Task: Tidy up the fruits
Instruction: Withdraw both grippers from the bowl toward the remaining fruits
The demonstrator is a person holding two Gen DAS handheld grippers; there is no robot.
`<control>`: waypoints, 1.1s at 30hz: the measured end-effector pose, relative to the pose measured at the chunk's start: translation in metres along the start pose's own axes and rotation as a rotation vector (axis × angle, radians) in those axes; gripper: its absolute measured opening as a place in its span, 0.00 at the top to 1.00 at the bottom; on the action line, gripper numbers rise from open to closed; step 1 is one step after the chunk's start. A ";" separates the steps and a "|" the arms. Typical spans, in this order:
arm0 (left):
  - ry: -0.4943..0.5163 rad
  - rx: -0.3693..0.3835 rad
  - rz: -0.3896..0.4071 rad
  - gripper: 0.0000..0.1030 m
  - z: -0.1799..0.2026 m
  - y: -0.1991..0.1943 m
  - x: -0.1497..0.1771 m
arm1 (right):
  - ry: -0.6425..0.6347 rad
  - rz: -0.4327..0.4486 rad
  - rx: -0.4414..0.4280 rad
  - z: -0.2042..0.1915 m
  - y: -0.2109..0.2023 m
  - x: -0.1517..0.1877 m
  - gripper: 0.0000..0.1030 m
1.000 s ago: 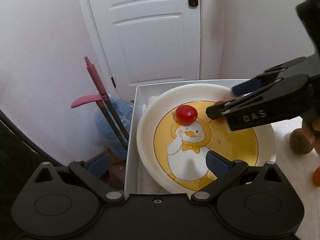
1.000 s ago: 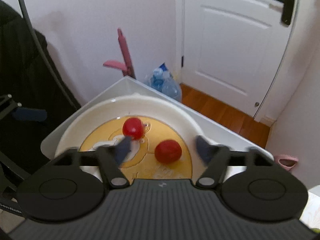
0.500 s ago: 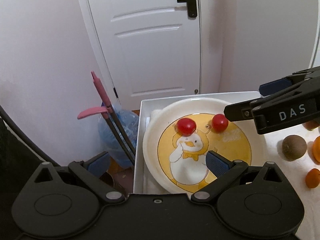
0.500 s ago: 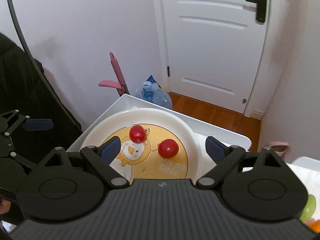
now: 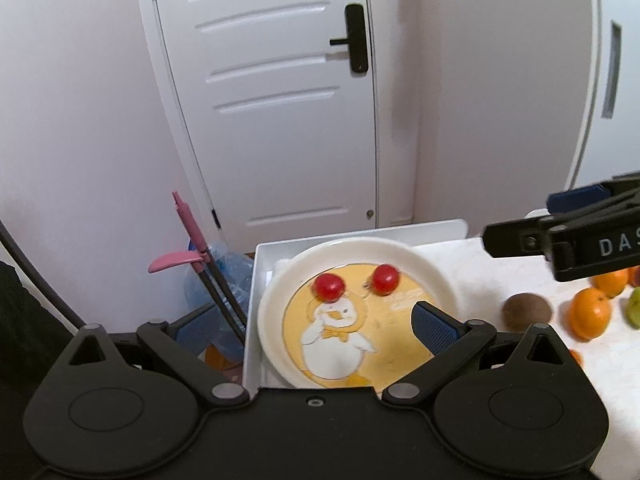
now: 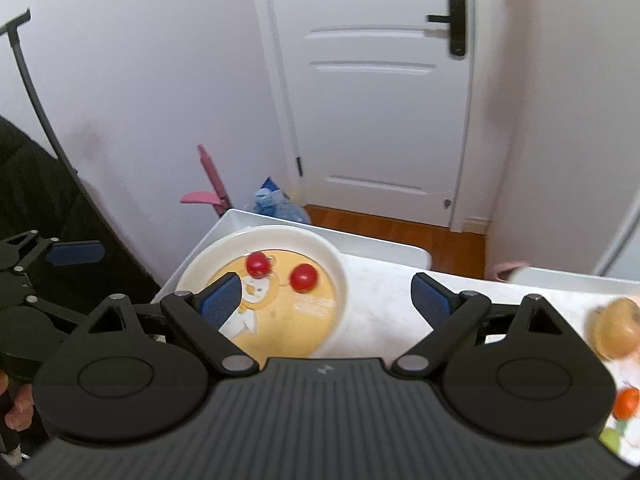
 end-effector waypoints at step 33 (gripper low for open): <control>0.017 0.063 0.101 0.02 0.198 -0.043 0.040 | 0.016 -0.028 0.161 0.190 -0.107 0.144 0.00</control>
Point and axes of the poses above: each gripper's, at about its wrist camera, not at the fingertips, and y roughly the way its jaws point, z to its right, x to its underside, the point moved 4 cm from there along y, roughly the way its jaws point, and after that the axes turned 4 degrees about -y, right-handed, at the moved point
